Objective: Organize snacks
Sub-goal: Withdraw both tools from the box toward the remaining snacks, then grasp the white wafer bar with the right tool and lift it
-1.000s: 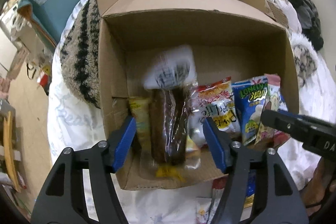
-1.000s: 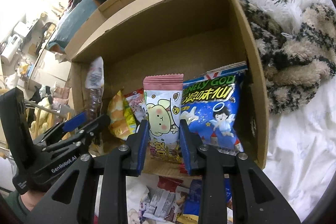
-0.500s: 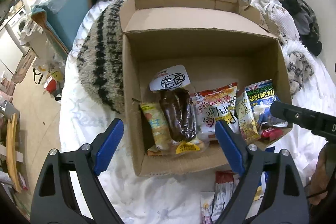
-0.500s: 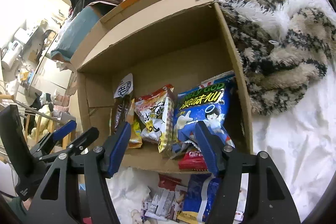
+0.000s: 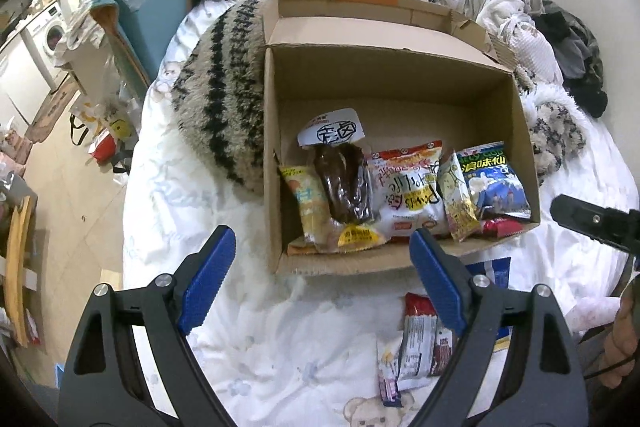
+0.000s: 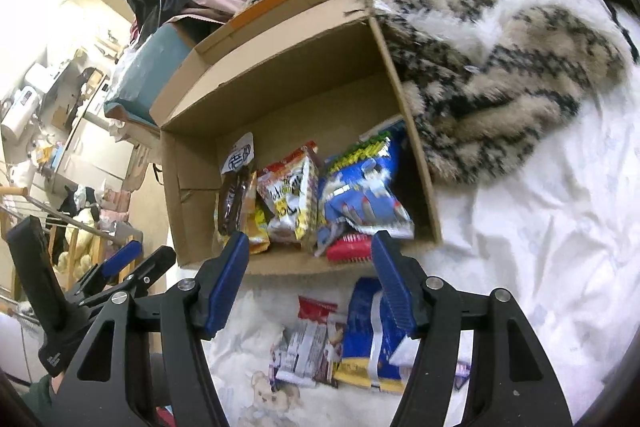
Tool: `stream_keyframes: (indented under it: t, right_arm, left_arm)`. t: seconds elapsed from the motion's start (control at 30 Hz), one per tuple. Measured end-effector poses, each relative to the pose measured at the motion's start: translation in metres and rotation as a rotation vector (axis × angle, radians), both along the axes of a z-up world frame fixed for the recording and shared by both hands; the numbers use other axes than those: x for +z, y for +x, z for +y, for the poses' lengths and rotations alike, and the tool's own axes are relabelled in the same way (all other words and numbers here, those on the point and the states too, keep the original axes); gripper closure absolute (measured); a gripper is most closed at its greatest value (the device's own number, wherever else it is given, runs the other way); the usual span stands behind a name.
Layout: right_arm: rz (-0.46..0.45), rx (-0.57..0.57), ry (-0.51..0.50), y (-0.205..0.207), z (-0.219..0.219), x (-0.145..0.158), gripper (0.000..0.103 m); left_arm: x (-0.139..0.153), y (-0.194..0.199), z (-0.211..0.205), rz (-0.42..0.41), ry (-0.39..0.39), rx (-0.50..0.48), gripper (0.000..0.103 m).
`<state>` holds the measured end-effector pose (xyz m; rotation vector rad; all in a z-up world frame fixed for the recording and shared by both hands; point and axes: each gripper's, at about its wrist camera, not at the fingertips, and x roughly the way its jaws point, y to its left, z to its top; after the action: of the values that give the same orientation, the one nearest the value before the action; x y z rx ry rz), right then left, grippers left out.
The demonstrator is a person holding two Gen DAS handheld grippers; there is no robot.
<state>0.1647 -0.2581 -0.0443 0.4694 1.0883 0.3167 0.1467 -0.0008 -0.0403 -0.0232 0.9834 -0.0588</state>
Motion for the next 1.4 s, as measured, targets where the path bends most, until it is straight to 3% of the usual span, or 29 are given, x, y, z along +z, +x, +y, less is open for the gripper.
stream_keyframes:
  t: [0.3, 0.43, 0.63, 0.7, 0.8, 0.9, 1.0, 1.07, 1.17, 1.27, 1.4]
  right_arm:
    - [0.007, -0.045, -0.004, -0.038, -0.018, 0.002, 0.037]
    - [0.022, -0.062, -0.016, -0.049, -0.027, -0.003, 0.037]
    - [0.076, -0.12, -0.018, -0.062, -0.049, -0.018, 0.037]
    - [0.083, -0.14, -0.013, -0.063, -0.055, -0.02, 0.037]
    - [0.09, -0.161, -0.004, -0.061, -0.06, -0.023, 0.037]
    - [0.093, -0.158, -0.008, -0.058, -0.059, -0.024, 0.037]
    - [0.107, -0.154, -0.014, -0.055, -0.057, -0.027, 0.037]
    - [0.134, -0.154, -0.039, -0.054, -0.057, -0.033, 0.037]
    - [0.24, -0.157, -0.131, -0.051, -0.058, -0.055, 0.037]
    - [0.371, -0.123, -0.145, -0.049, -0.057, -0.084, 0.037]
    - [0.408, 0.005, -0.268, -0.047, -0.032, -0.098, 0.037]
  left_arm:
    - [-0.013, -0.024, 0.008, 0.071, -0.069, 0.064, 0.016]
    - [-0.028, -0.033, 0.003, 0.109, -0.058, 0.077, 0.016]
    - [-0.089, -0.034, -0.033, 0.339, -0.038, -0.029, 0.017]
    - [-0.106, -0.036, -0.038, 0.391, -0.024, -0.038, 0.026]
    - [-0.127, -0.035, -0.038, 0.479, -0.048, -0.024, 0.05]
    - [-0.141, -0.032, -0.038, 0.51, -0.068, -0.021, 0.053]
    - [-0.146, -0.034, -0.05, 0.503, 0.018, -0.072, 0.06]
    - [-0.144, -0.035, -0.052, 0.491, 0.047, -0.08, 0.09]
    - [-0.138, -0.035, -0.051, 0.5, 0.039, -0.077, 0.09]
    - [-0.125, -0.034, -0.044, 0.465, 0.039, -0.038, 0.09]
    - [-0.111, -0.035, -0.038, 0.439, 0.005, -0.017, 0.09]
